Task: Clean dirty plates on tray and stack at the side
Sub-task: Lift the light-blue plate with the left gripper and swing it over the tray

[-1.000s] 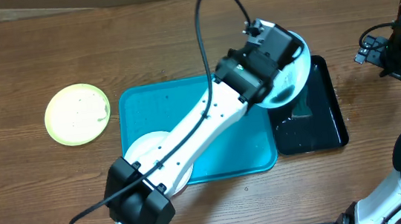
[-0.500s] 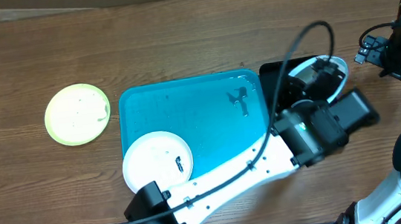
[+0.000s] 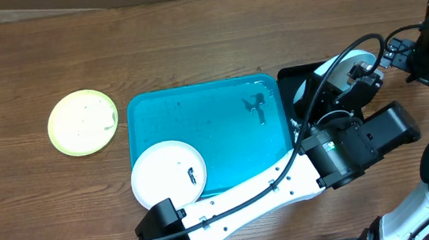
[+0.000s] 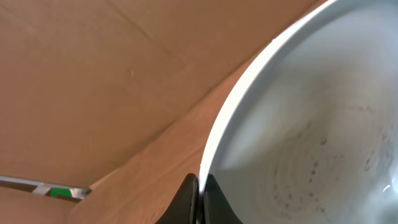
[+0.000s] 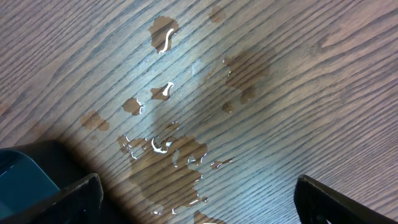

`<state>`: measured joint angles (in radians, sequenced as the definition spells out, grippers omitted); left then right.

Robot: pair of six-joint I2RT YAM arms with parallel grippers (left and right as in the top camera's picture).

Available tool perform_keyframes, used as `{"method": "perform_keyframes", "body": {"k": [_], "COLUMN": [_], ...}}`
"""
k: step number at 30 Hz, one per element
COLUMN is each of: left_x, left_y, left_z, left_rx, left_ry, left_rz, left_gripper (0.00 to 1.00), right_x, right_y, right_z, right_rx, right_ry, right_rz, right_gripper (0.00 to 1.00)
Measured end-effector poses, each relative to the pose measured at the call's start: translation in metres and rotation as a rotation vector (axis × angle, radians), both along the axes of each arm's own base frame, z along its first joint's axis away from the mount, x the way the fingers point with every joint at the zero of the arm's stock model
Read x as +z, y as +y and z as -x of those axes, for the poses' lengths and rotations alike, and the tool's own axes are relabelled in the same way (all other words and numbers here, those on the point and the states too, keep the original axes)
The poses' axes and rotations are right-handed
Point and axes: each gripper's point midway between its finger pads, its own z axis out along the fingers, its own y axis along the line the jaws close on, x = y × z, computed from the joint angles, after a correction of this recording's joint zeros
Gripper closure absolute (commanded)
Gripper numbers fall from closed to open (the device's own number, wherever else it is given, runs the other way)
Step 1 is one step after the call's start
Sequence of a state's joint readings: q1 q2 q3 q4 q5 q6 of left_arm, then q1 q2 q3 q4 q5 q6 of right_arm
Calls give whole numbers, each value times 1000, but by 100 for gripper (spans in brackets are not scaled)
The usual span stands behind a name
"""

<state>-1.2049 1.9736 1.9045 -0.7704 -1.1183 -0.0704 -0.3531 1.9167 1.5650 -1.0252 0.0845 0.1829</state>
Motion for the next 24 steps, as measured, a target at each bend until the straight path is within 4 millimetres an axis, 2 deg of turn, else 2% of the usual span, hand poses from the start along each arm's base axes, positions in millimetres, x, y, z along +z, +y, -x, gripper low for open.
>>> {"method": "perform_keyframes", "body": {"k": [24], "left_x": [6], "left_y": [-3], "left_z": [-2], "left_rx": [-14], "left_ry": [-22], "left_rz": [-27], "left_gripper": [96], "right_x": [0], "right_y": [0], "right_z": [0], "right_rx": [1], "right_ry": [0], "right_rz": [1], "right_gripper": [0]}}
